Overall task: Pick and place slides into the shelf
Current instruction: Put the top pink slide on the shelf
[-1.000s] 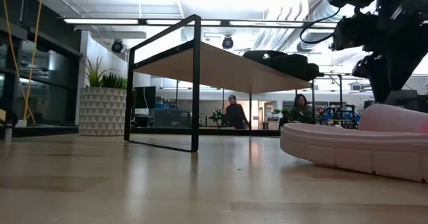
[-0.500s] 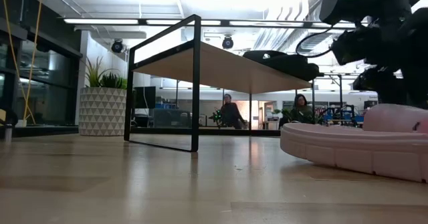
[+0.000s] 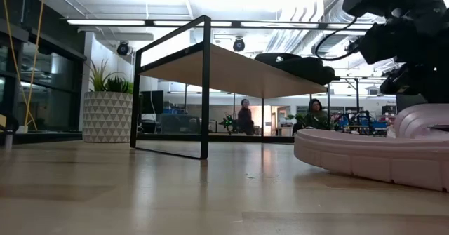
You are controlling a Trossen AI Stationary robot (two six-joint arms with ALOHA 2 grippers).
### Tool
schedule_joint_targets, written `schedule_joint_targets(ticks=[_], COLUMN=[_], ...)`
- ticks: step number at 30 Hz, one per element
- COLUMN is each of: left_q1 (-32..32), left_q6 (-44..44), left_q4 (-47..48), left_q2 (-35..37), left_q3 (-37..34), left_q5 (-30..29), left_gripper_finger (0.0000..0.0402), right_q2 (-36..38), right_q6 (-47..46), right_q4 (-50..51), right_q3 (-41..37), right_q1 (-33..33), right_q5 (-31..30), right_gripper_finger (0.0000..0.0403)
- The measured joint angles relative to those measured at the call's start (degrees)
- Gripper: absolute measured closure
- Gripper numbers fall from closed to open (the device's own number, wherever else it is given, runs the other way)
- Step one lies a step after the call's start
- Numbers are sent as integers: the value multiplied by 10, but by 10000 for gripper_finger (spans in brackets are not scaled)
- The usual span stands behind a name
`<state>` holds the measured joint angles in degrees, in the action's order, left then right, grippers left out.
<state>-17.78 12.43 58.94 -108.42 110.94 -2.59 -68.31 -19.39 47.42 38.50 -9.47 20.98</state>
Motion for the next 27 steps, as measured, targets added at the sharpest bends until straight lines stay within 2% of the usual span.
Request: schedule_joint_targets(ticks=[5,23,27], left_q1=[0,0,0], left_q6=[-1,-1,-1], left_q4=[0,0,0], left_q2=[0,0,0], left_q3=[0,0,0], left_q5=[0,0,0], left_gripper_finger=[399,399,399], right_q2=[0,0,0], right_q6=[-39,-91,-96], right_q4=[-37,-95,-89], right_q3=[0,0,0], right_q1=[-15,-64,-71], right_q5=[-11,-14,-21], right_gripper_finger=[330,333,363])
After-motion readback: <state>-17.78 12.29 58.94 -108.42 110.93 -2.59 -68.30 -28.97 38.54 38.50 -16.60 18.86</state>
